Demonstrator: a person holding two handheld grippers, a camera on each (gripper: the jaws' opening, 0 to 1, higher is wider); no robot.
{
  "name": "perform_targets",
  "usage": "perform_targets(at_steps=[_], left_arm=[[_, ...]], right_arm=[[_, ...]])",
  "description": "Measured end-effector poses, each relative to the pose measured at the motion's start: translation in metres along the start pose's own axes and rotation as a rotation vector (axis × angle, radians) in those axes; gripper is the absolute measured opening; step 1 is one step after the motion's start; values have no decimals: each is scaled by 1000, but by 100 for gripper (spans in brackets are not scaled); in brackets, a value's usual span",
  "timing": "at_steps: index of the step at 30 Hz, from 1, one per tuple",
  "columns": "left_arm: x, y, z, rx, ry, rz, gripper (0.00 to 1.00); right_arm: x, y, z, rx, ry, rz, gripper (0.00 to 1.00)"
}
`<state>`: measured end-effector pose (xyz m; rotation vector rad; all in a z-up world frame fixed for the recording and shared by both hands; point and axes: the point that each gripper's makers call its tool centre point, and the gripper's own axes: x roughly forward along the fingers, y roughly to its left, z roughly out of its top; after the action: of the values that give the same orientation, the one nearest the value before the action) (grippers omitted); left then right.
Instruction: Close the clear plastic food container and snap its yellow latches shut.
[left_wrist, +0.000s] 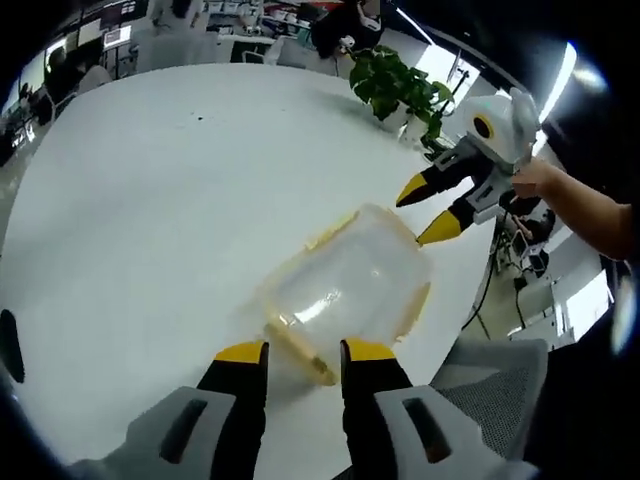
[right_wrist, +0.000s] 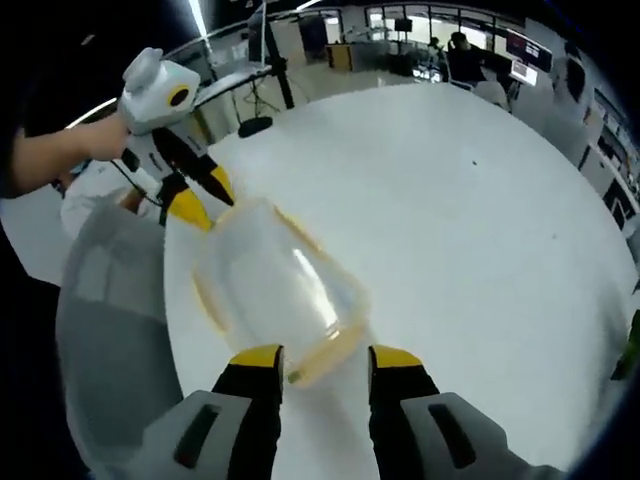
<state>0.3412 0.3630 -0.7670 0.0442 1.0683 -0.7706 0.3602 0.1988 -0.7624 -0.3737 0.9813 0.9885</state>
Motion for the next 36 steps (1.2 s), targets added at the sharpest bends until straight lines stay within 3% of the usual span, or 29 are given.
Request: perform_targets(at_steps=[21,36], left_arm=[[4,-5,-5,-134,-23,13,29],[9,-9,-5,-150,-18,7,29]], right_arm=[[4,6,-10,60,3,16,33],[10,14,-9,165,14,79,32]])
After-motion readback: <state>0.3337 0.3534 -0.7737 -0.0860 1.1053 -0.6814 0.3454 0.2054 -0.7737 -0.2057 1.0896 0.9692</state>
